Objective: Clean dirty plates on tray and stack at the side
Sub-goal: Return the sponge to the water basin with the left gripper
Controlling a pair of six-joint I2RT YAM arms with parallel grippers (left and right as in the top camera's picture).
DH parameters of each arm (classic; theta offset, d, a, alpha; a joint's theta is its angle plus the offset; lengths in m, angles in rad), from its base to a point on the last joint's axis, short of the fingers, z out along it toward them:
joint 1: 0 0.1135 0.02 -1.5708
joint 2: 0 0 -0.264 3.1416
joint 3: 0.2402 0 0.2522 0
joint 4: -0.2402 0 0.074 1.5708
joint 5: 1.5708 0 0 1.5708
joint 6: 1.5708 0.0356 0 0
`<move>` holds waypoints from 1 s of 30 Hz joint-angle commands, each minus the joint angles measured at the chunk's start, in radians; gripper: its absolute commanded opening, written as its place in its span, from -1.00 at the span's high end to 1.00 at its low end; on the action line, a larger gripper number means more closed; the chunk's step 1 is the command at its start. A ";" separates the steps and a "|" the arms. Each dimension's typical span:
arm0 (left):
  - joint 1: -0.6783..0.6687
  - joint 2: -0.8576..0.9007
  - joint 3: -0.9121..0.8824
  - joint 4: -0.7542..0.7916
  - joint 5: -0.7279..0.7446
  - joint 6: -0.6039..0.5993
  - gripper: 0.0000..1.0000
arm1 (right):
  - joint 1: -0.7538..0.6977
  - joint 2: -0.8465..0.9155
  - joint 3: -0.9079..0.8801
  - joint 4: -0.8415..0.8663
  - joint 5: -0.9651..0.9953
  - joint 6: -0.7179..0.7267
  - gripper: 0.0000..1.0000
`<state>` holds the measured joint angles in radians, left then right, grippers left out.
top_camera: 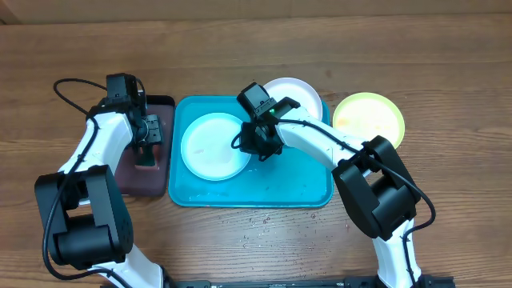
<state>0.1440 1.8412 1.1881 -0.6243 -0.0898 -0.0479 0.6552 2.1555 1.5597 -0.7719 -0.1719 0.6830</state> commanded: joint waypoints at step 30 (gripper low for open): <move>0.000 0.052 0.068 -0.174 0.032 0.018 -0.61 | -0.004 0.004 0.013 -0.001 0.002 -0.003 0.91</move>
<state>0.1448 1.9224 1.2411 -0.7753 -0.0647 -0.0391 0.6552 2.1555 1.5597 -0.7734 -0.1741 0.6830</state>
